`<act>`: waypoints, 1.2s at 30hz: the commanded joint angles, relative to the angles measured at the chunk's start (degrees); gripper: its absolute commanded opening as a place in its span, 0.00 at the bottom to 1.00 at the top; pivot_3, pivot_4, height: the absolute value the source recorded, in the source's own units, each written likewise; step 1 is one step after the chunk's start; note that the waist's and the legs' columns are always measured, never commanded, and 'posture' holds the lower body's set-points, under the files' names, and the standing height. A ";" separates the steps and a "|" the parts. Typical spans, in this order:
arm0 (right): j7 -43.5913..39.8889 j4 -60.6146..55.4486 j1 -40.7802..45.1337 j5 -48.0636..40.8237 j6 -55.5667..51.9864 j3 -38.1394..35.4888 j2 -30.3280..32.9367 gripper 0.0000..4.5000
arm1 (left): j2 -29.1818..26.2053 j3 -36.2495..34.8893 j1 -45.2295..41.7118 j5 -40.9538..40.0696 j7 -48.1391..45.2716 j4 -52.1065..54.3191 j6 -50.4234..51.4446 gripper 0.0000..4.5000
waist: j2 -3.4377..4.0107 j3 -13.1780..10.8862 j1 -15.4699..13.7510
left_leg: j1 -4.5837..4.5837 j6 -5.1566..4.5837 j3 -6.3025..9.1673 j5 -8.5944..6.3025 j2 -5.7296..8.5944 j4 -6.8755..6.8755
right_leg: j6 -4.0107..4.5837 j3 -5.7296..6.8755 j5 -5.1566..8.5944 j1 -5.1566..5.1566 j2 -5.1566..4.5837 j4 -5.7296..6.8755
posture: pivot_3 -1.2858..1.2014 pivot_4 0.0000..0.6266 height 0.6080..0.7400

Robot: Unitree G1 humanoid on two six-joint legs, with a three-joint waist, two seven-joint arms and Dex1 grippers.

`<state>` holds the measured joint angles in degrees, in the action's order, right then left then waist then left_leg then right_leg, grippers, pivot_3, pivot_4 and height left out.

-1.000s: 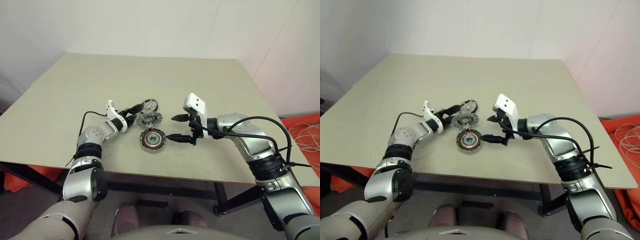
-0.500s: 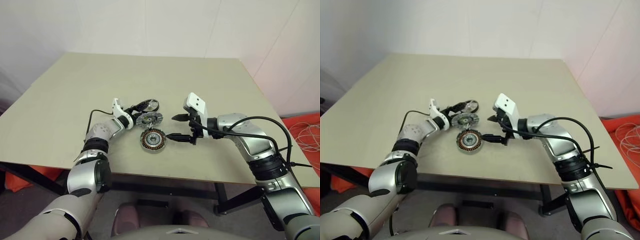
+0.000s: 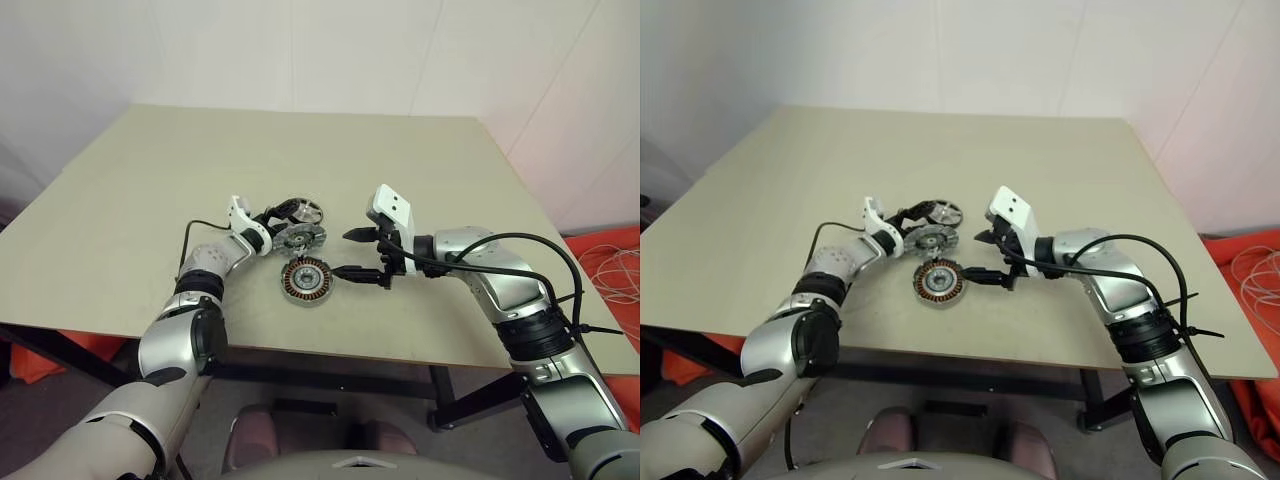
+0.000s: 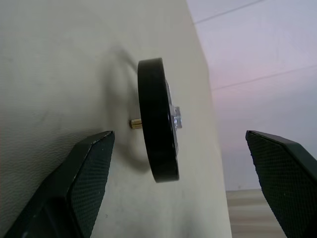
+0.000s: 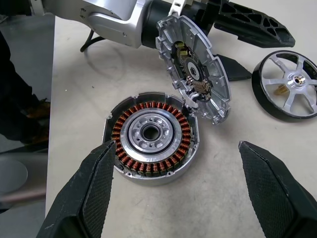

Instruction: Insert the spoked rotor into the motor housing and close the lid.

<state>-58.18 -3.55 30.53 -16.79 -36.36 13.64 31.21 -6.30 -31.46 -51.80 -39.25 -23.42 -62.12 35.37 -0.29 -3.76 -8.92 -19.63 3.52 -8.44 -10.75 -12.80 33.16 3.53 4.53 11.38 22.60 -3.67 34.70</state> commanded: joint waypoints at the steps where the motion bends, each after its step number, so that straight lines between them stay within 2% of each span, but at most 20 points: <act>1: 0.41 -2.23 1.52 -1.14 0.08 -1.59 -0.21 0.99 | 0.59 -2.47 -2.13 -1.86 1.28 -0.95 -0.95 1.00 | 0.00 0.00 -0.02 | 0.00 0.00 0.00 0.00 0.00 0.00 | 0.00 0.00 0.00 0.00 0.00 0.00 | 0.52 0.00 1.00; 5: 0.70 -2.17 1.66 -1.25 0.00 -1.66 -0.37 0.99 | 0.94 -2.90 -2.73 -1.42 1.70 -2.07 -1.20 1.00 | 0.00 0.00 -0.09 | -0.01 0.00 0.00 0.00 0.01 0.03 | -0.02 0.00 -0.01 -0.01 -0.01 0.00 | 0.52 0.00 1.00; 8: 0.88 -1.97 1.79 -1.36 0.02 -1.71 -0.42 1.00 | 1.25 -2.85 -3.18 -1.25 1.34 -2.43 -1.12 0.88 | 0.00 0.00 -0.12 | -0.01 -0.01 0.00 0.00 0.02 0.03 | -0.03 0.00 -0.01 0.00 -0.02 -0.01 | 0.52 0.00 1.00; 17: 1.68 -2.10 1.62 -1.81 -0.11 -1.95 -0.48 1.00 | 2.13 -3.21 -4.02 -0.70 2.75 -4.36 -2.87 0.18 | 0.00 0.00 -0.11 | -0.18 -0.01 0.00 0.00 0.01 0.02 | -0.03 0.00 -0.02 0.16 -0.01 -0.03 | 0.52 0.00 1.00; 19: 1.78 -2.09 1.56 -1.90 -0.12 -1.98 -0.38 1.00 | 2.12 -3.28 -4.11 -0.72 2.70 -4.49 -3.01 0.09 | 0.00 0.00 -0.11 | -0.18 0.00 0.00 0.00 0.01 0.03 | -0.04 0.00 -0.02 0.16 -0.02 -0.02 | 0.52 0.00 1.00; 29: 1.97 -1.40 1.99 -1.89 0.30 -1.57 -0.64 1.00 | 0.73 -4.63 -3.92 -2.21 2.06 -2.36 -1.16 0.09 | 0.00 0.00 -0.10 | -0.18 -0.01 0.01 0.00 0.01 0.03 | -0.05 0.00 -0.02 0.18 -0.02 -0.02 | 0.52 0.00 1.00; 36: 1.39 -0.88 2.29 -1.76 1.15 -1.39 -0.66 1.00 | -2.98 -4.99 1.27 -5.21 2.40 10.11 7.93 0.09 | 0.01 -0.01 0.25 | -0.29 0.01 0.00 0.00 -0.01 0.01 | 0.23 0.00 -0.17 0.34 -0.01 0.00 | 0.52 0.00 1.00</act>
<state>-56.35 -3.43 30.97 -17.97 -36.47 13.63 30.56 -8.54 -35.97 -51.13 -42.38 -20.73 -57.11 40.71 -0.28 -3.77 -8.67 -19.92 3.53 -8.44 -10.75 -12.81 33.16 3.77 4.53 11.20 22.95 -3.68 34.70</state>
